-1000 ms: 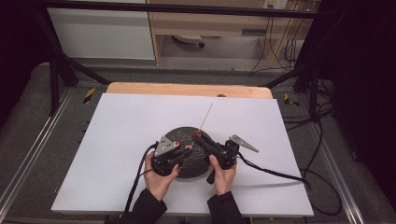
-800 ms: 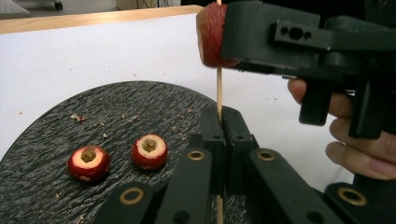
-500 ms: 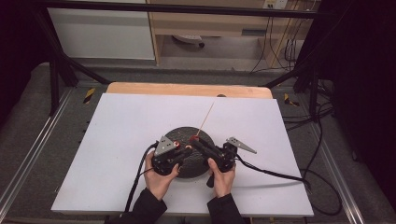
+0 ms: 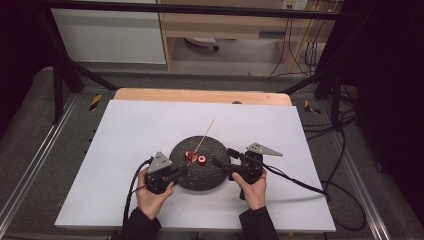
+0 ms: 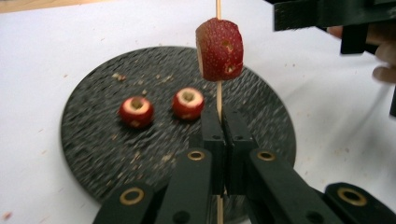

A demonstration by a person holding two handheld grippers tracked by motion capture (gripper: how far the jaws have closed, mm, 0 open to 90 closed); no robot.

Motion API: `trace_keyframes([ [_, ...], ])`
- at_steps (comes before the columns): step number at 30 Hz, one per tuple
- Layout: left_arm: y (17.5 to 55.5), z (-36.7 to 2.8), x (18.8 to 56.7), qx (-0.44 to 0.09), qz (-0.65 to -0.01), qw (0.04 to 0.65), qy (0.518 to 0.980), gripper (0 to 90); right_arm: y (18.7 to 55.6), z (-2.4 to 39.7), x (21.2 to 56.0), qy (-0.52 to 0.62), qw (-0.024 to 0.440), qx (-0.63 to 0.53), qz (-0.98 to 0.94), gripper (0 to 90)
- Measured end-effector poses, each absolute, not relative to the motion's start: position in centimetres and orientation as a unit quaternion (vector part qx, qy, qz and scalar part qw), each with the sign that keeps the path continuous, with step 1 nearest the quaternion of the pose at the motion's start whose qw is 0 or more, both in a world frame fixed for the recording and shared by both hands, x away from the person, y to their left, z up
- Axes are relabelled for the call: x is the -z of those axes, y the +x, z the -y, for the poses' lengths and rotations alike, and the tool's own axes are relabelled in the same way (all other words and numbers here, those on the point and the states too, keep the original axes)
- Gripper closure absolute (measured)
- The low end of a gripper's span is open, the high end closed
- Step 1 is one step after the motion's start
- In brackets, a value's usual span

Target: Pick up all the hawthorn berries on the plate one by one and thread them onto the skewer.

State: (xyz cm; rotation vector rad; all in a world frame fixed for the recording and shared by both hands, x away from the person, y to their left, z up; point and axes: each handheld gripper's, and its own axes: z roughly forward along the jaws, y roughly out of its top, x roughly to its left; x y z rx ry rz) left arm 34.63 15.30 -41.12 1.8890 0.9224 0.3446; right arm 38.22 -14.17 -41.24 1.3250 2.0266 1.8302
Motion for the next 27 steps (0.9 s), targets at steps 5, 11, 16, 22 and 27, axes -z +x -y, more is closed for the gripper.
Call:
trace_keyframes([
  [5,34.1,-17.0,41.5,-0.135,-0.379,0.477,0.781,88.5,38.4,15.2,41.4,0.429,0.064,-0.552,-0.713,5.5],
  [11,33.7,-19.0,42.1,-0.130,-0.383,0.466,0.787,88.5,38.7,15.4,41.6,0.416,0.073,-0.502,-0.755,2.9],
  [16,33.4,-20.6,42.6,-0.127,-0.384,0.460,0.790,88.5,39.2,15.6,41.5,0.409,0.076,-0.474,-0.776,2.8],
  [22,33.1,-22.1,43.1,-0.119,-0.382,0.451,0.797,88.4,39.8,15.0,40.7,0.394,0.086,-0.437,-0.804,2.8],
  [27,33.1,-22.8,43.4,-0.119,-0.380,0.442,0.803,88.5,40.5,14.1,39.8,0.381,0.084,-0.417,-0.821,3.1],
])
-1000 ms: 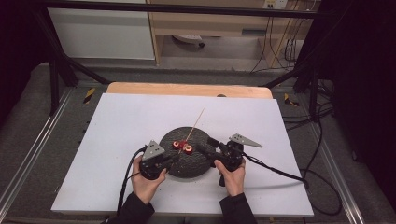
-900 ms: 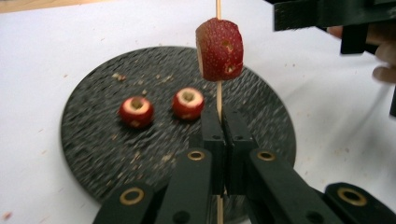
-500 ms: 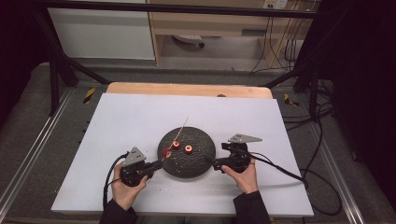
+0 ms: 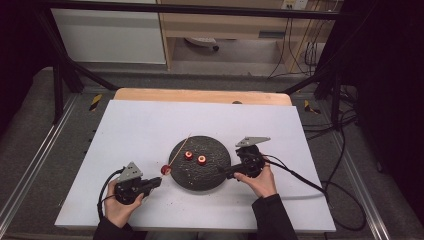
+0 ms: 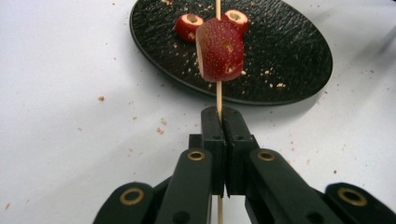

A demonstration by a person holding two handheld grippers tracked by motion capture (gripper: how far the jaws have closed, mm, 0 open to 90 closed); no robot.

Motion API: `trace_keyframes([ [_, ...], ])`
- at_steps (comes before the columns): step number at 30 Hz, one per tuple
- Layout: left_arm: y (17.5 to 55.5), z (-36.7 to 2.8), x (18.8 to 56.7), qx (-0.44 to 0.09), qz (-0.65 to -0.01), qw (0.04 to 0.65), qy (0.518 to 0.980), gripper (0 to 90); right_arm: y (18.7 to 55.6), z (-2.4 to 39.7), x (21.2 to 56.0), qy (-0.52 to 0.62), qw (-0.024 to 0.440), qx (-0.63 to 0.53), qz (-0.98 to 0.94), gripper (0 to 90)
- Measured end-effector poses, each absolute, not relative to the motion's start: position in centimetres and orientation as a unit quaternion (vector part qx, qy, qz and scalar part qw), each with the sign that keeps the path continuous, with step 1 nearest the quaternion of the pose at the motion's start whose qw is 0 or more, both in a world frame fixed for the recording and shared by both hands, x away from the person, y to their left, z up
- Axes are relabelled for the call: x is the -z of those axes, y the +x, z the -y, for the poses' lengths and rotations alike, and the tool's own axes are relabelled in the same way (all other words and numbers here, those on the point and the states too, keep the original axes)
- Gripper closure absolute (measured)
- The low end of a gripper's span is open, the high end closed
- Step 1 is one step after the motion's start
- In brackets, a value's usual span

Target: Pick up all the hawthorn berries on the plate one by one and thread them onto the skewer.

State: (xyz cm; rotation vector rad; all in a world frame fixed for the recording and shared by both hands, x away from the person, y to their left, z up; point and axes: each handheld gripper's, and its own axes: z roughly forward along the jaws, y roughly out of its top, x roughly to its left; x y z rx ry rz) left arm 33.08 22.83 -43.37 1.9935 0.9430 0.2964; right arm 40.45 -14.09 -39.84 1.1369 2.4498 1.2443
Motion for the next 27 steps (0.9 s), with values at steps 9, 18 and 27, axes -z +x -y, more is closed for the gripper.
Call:
trace_keyframes([
  [9,32.9,-24.0,43.6,-0.121,-0.383,0.438,0.804,88.5,41.9,11.9,38.7,0.356,0.079,-0.376,-0.852,3.8],
  [18,33.0,-24.4,43.7,-0.118,-0.384,0.433,0.807,88.4,43.2,8.9,38.4,0.319,0.069,-0.323,-0.888,8.1],
  [27,33.0,-24.4,43.8,-0.115,-0.385,0.431,0.808,88.5,44.8,6.3,38.6,0.298,0.064,-0.283,-0.909,17.4],
])
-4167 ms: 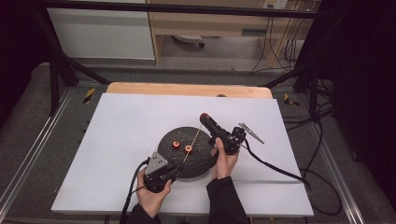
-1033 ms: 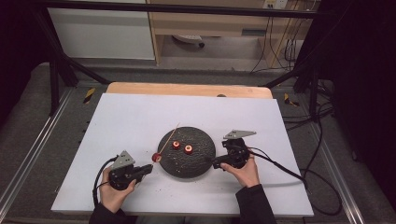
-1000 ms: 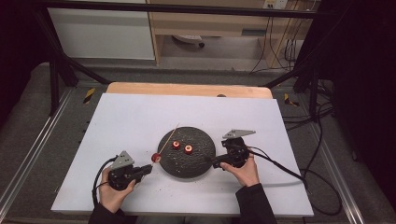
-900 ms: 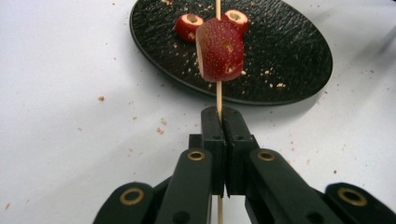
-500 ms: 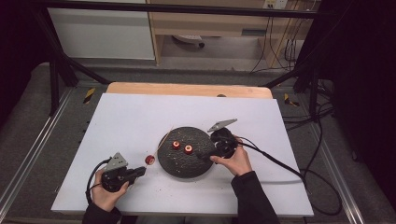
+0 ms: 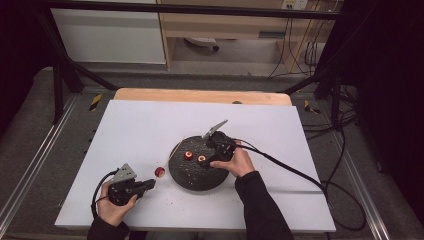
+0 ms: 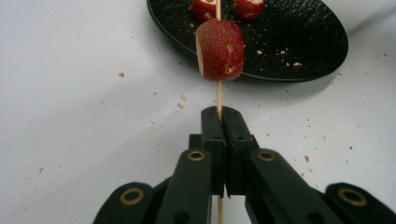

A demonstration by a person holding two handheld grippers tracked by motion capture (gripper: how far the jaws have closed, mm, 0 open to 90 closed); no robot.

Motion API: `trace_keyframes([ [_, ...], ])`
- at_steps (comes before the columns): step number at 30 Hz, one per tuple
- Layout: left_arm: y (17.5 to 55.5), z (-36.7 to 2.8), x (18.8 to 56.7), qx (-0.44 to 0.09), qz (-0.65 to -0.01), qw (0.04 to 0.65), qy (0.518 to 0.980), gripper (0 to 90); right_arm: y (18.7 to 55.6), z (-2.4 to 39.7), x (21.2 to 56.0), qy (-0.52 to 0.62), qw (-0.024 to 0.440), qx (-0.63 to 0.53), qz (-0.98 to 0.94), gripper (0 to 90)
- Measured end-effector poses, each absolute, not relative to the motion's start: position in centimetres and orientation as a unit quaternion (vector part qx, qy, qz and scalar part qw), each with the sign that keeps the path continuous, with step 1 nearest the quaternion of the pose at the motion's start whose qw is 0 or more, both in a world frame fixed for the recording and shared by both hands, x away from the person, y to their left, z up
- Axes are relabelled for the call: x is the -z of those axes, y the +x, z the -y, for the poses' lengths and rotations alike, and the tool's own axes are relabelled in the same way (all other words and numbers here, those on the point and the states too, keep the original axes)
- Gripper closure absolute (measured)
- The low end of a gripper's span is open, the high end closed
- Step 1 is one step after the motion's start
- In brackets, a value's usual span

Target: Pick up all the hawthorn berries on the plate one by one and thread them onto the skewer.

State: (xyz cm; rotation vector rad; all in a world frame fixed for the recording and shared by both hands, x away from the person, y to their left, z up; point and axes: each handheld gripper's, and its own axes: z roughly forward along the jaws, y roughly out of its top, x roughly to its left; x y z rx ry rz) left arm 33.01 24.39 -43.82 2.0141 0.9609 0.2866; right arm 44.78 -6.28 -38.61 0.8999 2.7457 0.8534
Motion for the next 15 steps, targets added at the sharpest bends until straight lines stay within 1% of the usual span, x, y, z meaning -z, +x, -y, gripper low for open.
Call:
trace_keyframes([
  [7,33.0,-24.3,43.8,-0.113,-0.386,0.431,0.808,88.5,46.1,4.8,39.2,0.281,0.058,-0.252,-0.924,25.9],
  [9,33.0,-24.3,43.9,-0.113,-0.387,0.432,0.807,88.4,46.4,4.5,39.4,0.277,0.052,-0.245,-0.928,30.2],
  [15,33.1,-24.3,43.9,-0.112,-0.385,0.430,0.809,88.4,47.1,4.1,40.5,0.267,0.039,-0.228,-0.936,39.0],
])
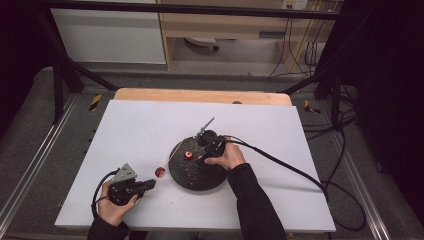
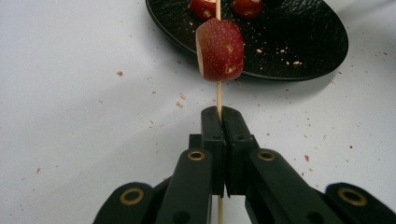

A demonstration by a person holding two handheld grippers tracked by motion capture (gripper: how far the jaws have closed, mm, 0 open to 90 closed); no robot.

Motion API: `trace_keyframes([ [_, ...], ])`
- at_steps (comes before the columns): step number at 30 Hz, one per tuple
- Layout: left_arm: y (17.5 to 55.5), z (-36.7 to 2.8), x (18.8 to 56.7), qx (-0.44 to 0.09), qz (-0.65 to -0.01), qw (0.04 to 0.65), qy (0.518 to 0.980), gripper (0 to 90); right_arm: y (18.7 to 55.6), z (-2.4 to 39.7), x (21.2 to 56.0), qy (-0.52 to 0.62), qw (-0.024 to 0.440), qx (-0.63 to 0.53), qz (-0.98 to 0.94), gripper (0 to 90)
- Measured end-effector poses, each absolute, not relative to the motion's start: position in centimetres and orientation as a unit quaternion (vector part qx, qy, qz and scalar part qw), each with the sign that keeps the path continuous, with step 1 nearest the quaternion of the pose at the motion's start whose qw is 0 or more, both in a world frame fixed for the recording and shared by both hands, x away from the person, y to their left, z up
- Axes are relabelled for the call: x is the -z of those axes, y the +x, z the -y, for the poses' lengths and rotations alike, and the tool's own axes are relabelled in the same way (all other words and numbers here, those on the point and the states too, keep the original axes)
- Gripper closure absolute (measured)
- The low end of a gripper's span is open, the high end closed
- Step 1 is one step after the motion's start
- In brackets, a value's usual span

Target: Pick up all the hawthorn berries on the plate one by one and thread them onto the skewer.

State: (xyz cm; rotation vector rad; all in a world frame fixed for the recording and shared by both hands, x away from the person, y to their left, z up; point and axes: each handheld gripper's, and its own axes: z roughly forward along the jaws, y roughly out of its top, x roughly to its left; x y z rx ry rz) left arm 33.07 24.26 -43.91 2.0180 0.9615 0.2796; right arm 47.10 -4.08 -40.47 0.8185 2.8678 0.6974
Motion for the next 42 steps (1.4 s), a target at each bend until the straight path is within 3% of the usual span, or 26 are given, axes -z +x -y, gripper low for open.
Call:
trace_keyframes([
  [15,33.1,-24.2,44.0,-0.112,-0.383,0.427,0.812,88.5,47.6,3.8,41.5,0.242,0.032,-0.214,-0.946,60.0],
  [42,32.9,-24.0,43.9,-0.116,-0.382,0.431,0.809,88.4,46.4,5.0,39.1,0.315,0.019,-0.262,-0.912,61.2],
])
